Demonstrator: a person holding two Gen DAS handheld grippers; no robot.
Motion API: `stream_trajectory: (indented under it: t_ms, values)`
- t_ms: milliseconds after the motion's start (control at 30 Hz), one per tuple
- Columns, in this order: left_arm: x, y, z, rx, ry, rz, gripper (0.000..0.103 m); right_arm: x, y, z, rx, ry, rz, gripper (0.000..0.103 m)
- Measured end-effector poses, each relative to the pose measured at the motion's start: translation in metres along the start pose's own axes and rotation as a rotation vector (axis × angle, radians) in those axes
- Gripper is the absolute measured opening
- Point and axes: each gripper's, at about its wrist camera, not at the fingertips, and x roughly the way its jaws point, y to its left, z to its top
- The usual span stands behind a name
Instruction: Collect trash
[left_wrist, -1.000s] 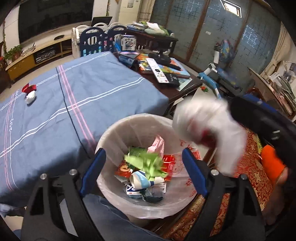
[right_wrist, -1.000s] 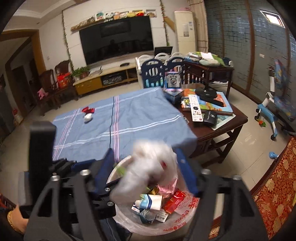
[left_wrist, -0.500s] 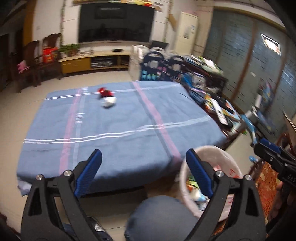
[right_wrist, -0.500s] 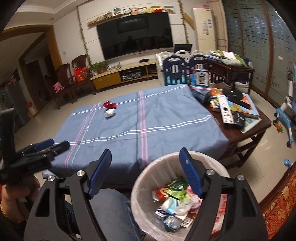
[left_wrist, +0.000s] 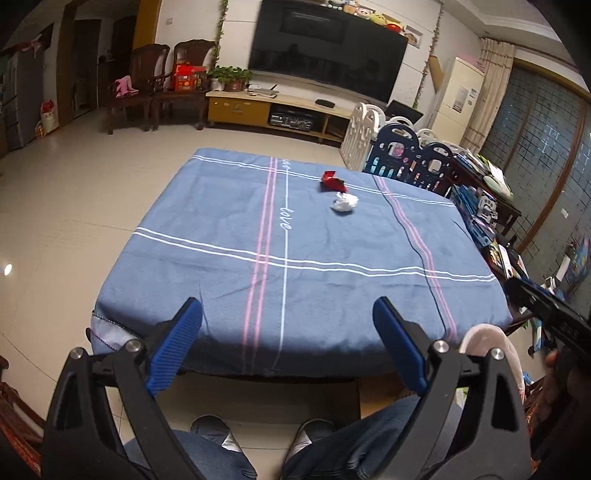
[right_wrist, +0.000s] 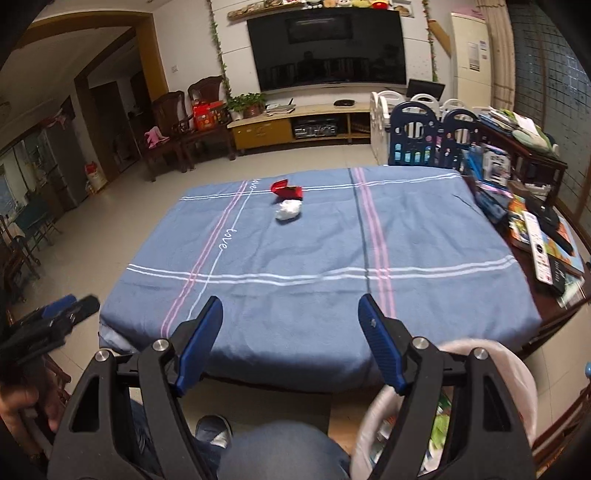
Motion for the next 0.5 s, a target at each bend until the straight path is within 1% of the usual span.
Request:
stream_trajectory:
  t_ms: [133, 233, 267, 367, 433, 500]
  values:
    - [0.025, 0.011, 0.005, -0.010, 0.022, 0.001, 0.093, 0.068, 0.021, 0.029, -0.034, 0.005, -0.012, 0.074]
    - [0.050, 0.022, 0.011, -0.019, 0.043, -0.002, 0.093, 0.152, 0.027, 0.060, -0.024, 0.046, -0.021, 0.074]
    - [0.062, 0.027, 0.015, -0.020, 0.051, 0.001, 0.093, 0.173, 0.027, 0.067, -0.017, 0.055, -0.021, 0.074]
    - [0.086, 0.036, 0.025, -0.027, 0.070, 0.005, 0.093, 0.251, 0.025, 0.096, 0.008, 0.091, -0.066, 0.074]
    - [0.105, 0.039, 0.037, -0.027, 0.076, 0.012, 0.093, 0.295, 0.022, 0.113, 0.010, 0.092, -0.113, 0.074]
    - [0.127, 0.039, 0.055, -0.025, 0.078, 0.009, 0.093, 0.327, 0.018, 0.122, 0.026, 0.113, -0.125, 0.074]
